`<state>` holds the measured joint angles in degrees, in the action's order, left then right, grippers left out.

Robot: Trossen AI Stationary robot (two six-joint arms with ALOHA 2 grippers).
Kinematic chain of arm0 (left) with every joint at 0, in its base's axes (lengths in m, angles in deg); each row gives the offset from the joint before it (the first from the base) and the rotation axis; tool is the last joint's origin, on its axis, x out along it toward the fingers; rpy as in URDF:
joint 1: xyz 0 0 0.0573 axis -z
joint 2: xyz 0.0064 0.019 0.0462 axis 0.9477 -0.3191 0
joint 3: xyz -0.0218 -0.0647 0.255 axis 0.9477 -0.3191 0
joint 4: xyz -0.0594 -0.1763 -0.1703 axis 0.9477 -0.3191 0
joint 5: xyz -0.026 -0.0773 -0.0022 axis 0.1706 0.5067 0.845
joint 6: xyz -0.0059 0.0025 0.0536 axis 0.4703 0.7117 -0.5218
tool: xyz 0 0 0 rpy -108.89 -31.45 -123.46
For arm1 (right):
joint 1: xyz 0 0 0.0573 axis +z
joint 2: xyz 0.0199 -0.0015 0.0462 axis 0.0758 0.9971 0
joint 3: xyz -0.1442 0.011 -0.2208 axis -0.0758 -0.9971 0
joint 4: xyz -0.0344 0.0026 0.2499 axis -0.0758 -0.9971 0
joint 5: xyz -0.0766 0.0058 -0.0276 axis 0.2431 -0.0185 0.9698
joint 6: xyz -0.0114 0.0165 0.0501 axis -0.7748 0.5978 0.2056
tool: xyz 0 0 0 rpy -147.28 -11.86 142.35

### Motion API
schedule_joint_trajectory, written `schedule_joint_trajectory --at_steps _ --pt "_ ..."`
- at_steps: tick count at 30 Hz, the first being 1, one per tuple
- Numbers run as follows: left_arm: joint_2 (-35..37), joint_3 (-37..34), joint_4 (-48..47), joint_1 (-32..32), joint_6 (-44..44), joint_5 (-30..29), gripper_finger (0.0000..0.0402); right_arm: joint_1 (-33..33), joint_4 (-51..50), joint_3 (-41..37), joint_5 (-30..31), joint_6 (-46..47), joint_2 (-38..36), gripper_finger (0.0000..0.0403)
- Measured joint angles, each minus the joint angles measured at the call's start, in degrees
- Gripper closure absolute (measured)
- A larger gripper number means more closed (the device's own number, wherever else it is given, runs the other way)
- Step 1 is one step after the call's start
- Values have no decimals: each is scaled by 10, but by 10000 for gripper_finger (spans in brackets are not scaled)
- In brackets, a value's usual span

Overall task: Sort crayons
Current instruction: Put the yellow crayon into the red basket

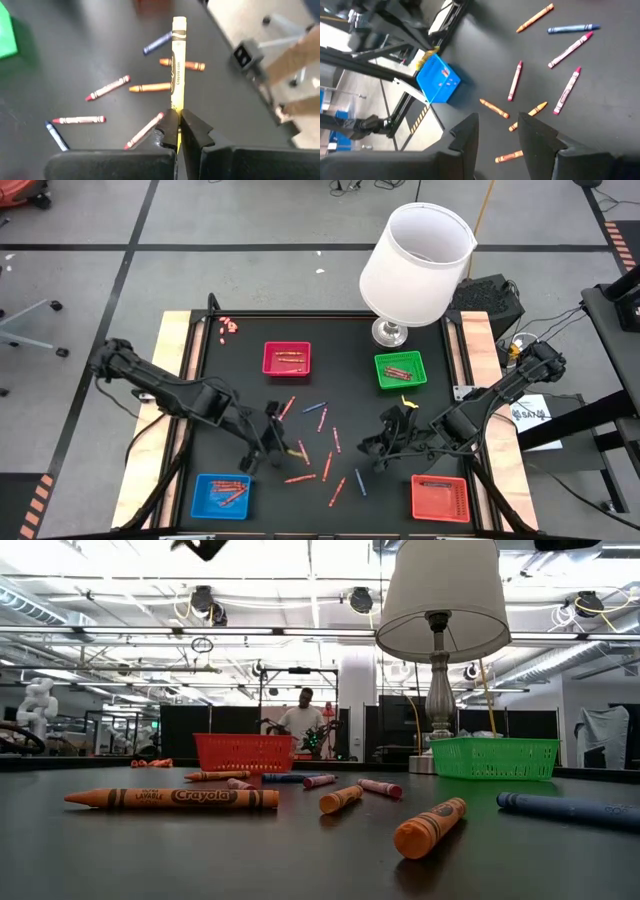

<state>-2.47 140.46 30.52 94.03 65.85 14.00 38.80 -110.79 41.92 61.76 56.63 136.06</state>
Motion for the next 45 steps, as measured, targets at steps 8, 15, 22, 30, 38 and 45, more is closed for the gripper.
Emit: schedule_joint_trajectory --at_steps 8,15,22,30,38,45 --pt "69 0 4 0 46 -4 395 0 1 0 10 1 0 282" --pt "121 0 44 0 76 -14 395 0 10 0 10 -23 0 282" --pt "151 0 122 0 76 -43 395 0 9 0 10 -77 0 282" --pt "158 0 201 0 75 -109 395 0 9 0 9 -139 0 282" --pt "158 0 279 0 75 -193 395 -4 9 0 8 -217 0 282" --pt "158 0 320 0 75 -228 395 -11 0 0 7 -285 0 282"
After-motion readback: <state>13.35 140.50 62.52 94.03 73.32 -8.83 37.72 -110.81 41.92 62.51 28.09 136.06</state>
